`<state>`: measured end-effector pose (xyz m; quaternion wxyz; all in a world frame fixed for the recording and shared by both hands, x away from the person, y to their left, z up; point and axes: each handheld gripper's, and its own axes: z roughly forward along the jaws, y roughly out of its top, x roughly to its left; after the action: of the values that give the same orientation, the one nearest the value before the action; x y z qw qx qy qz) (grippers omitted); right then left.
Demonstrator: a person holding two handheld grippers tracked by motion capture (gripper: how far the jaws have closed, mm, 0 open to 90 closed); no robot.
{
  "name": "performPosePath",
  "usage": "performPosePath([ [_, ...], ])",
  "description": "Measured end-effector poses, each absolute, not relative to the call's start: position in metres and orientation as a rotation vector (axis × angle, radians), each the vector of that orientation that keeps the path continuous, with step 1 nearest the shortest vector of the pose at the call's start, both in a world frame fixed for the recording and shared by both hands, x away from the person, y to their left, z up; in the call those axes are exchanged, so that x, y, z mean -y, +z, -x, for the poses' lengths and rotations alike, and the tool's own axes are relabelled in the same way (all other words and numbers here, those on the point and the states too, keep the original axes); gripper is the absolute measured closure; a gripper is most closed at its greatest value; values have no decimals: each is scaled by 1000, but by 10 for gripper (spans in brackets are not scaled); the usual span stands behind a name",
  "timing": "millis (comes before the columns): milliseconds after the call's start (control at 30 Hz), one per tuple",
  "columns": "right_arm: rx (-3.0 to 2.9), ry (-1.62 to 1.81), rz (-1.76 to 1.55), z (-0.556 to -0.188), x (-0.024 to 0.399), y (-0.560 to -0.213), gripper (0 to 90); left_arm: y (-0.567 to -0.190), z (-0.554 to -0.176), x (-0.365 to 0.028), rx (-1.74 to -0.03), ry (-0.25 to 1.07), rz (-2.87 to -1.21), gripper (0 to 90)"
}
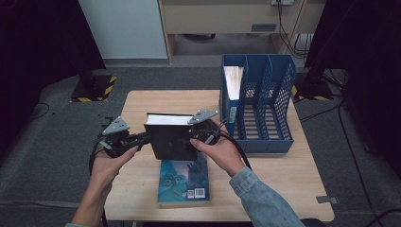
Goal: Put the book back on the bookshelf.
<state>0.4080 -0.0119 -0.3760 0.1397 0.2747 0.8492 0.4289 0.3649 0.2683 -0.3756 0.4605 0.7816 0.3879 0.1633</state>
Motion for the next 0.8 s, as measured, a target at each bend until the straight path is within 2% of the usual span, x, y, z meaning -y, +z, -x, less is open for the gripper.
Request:
performPosePath([
  [333, -2544, 1183, -703, -414, 4, -361, 144, -377, -363, -268, -948, 410, -1913, 748],
  [800, -2554, 1219, -689, -417, 5, -359, 227, -380, -374, -269, -998, 432, -1870, 710],
])
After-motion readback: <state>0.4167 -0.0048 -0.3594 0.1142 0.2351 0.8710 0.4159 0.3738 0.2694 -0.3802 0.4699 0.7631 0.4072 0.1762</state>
